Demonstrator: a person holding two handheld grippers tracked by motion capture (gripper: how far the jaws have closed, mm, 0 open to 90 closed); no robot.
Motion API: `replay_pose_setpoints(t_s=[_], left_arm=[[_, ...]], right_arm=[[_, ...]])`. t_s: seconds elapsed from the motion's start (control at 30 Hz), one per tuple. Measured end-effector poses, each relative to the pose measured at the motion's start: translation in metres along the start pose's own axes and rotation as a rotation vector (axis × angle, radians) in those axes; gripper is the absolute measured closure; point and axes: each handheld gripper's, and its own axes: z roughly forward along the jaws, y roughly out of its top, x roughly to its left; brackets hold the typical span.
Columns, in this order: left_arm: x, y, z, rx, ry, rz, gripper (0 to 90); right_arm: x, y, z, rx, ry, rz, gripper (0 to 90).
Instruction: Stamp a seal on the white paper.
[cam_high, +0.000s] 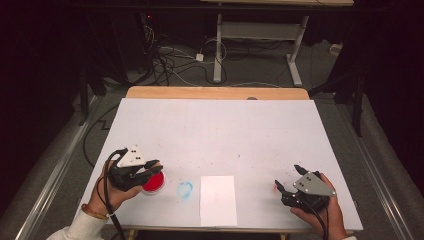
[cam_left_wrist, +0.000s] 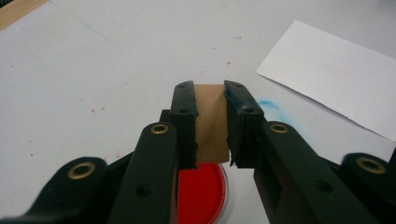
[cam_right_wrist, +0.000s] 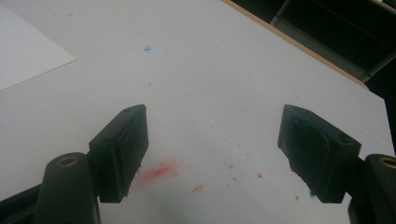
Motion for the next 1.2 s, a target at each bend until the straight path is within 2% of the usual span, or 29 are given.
replay_pose_setpoints(t_s=[1.03,1.2], left_arm=[[-0.037,0.046,0.03,-0.018,-0.105,0.128,73.7],[-0.045,0.052,0.037,-0.001,-0.124,0.174,73.7]], right_arm=[[-0.001,-0.001,-0.001,0.002,-0.012,0.001,24.3],[0.0,-0.001,-0.001,0.001,-0.01,-0.002,24.3]])
